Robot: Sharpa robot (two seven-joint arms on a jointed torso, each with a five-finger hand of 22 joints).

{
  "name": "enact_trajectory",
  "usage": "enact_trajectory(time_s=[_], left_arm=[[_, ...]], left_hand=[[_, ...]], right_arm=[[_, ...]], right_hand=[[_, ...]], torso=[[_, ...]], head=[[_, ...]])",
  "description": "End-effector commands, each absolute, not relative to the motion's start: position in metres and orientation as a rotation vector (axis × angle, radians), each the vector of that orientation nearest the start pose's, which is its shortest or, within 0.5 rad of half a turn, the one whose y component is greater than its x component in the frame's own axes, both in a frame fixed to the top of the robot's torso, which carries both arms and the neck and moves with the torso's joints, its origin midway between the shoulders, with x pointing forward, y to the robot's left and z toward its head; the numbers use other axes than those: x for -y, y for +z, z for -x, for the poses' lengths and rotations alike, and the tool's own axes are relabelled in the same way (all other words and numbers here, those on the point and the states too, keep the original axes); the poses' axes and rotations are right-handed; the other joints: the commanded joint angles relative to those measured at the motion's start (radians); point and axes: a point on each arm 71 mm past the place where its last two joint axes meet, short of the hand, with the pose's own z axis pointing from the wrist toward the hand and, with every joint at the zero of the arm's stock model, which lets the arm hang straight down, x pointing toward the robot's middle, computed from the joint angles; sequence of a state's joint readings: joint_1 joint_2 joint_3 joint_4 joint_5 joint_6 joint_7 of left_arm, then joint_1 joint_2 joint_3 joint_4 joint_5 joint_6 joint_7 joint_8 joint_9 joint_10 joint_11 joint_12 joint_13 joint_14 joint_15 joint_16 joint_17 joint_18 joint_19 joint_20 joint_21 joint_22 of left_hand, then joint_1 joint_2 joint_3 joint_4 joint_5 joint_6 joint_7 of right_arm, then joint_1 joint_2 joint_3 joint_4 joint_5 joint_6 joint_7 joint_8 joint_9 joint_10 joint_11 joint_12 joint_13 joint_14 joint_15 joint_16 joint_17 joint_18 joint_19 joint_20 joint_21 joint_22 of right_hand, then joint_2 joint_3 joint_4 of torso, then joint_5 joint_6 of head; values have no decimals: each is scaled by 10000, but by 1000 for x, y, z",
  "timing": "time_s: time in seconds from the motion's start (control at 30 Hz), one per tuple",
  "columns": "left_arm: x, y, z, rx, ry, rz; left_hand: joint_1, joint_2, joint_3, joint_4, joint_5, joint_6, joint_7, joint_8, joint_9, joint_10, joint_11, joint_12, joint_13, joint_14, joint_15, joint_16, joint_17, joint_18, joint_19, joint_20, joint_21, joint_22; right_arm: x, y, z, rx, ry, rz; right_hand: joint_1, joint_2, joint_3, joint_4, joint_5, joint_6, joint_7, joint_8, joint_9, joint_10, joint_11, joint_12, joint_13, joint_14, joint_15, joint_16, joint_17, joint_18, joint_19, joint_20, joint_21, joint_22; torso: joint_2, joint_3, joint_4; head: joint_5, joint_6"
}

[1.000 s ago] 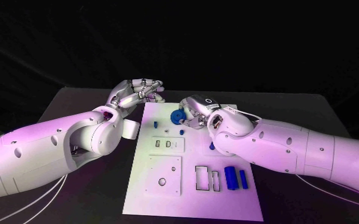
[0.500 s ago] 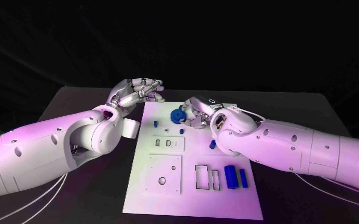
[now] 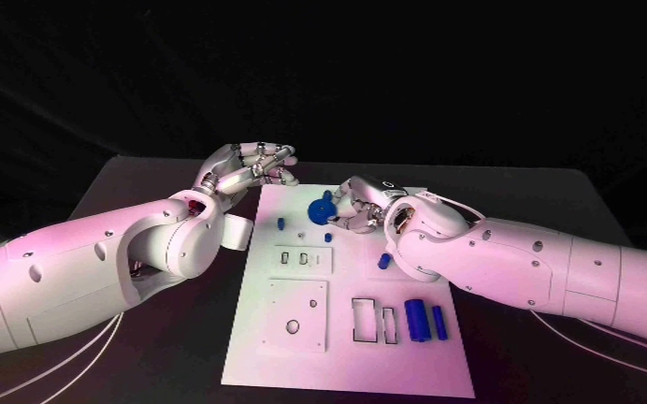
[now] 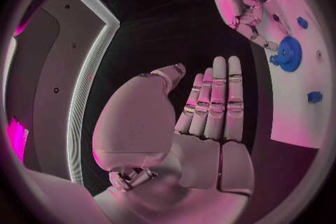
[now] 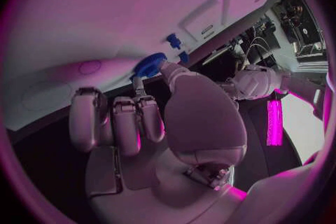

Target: Assemble the parts on the task board

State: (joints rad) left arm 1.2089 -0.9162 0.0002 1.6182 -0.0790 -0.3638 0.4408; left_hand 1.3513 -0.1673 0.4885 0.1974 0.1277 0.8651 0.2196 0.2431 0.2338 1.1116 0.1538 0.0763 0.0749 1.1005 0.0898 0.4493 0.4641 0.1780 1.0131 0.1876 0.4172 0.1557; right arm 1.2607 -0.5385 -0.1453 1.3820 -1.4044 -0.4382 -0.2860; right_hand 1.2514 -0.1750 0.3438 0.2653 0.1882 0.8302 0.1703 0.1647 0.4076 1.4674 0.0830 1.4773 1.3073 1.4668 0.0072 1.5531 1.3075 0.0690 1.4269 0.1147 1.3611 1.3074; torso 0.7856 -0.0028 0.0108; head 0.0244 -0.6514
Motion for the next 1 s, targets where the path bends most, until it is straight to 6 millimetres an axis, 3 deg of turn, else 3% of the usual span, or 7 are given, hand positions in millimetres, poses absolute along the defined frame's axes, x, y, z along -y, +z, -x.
enact_trajectory(time_s=[0.03,0.23,0.27,0.43,0.5,0.8,1.0], left_arm=[[-220,-146,-479,-13229,-15651,9889],[-225,-147,-480,-13191,-15547,9919],[-226,-147,-481,-13183,-15510,9932],[-230,-148,-483,-13157,-15467,9936],[-231,-148,-483,-13166,-15517,9916],[-231,-149,-485,-13195,-15590,9893],[-231,-149,-485,-13198,-15591,9895]], left_hand=[[34,105,57,-4,43,-86,85,-31,11,-57,42,-63,13,-72,7,40,8,32,-95,8,40,11],[34,105,57,-4,43,-86,85,-31,11,-57,42,-63,13,-72,7,40,8,32,-95,8,40,11],[34,105,57,-4,43,-86,85,-31,11,-57,42,-63,13,-72,7,40,8,32,-95,8,40,11],[40,101,60,-10,39,-99,91,-39,15,-69,49,-67,13,-83,12,42,22,30,-101,10,45,12],[40,101,60,-10,39,-99,91,-39,15,-69,49,-67,13,-83,12,42,22,30,-101,10,45,12],[47,71,53,-24,34,-114,92,-49,17,-82,53,-70,13,-102,17,40,34,28,-112,13,46,11],[53,65,54,-31,34,-118,92,-52,20,-86,53,-71,13,-109,19,39,40,28,-116,15,47,11]], right_arm=[[102,-185,-499,-15926,6702,643],[125,-166,-495,-15476,7528,113],[131,-162,-495,-15477,7785,-20],[164,-148,-495,-15774,8543,-334],[182,-146,-495,-15997,8657,-423],[256,-151,-495,-16502,8149,-1119],[279,-163,-496,-16732,7712,-1463]], right_hand=[[-4,34,49,21,-12,79,24,-21,12,369,36,61,1722,950,57,54,2228,-84,49,20,57,276],[110,10,109,-86,-10,127,13,-24,21,350,24,33,1694,935,46,35,2165,-67,13,12,-2,217],[323,7,239,-274,-11,208,4,-14,39,171,14,-186,1479,877,35,-44,1924,23,-215,2,-328,-129],[710,-163,441,-711,-21,149,34,-109,27,36,34,-330,1348,832,48,-108,1755,105,-455,8,-678,-458],[835,-327,445,-890,-29,133,39,-144,25,-89,39,-473,1212,794,51,-163,1613,159,-607,13,-902,-672],[1108,-570,417,-1238,-39,108,23,-219,24,-196,28,-580,1114,818,46,-135,1731,153,-610,12,-948,-659],[1229,-590,427,-1359,-30,123,17,-229,31,-203,22,-589,1105,823,38,-128,1753,155,-612,7,-968,-666]], torso=[[-22,4,-16],[-47,22,-55],[-64,23,-77],[-159,52,-167],[-191,63,-193],[-280,148,-295],[-274,211,-338]], head=[[12,17],[-20,79],[-31,79],[-69,80],[-136,90],[-318,64],[-323,48]])
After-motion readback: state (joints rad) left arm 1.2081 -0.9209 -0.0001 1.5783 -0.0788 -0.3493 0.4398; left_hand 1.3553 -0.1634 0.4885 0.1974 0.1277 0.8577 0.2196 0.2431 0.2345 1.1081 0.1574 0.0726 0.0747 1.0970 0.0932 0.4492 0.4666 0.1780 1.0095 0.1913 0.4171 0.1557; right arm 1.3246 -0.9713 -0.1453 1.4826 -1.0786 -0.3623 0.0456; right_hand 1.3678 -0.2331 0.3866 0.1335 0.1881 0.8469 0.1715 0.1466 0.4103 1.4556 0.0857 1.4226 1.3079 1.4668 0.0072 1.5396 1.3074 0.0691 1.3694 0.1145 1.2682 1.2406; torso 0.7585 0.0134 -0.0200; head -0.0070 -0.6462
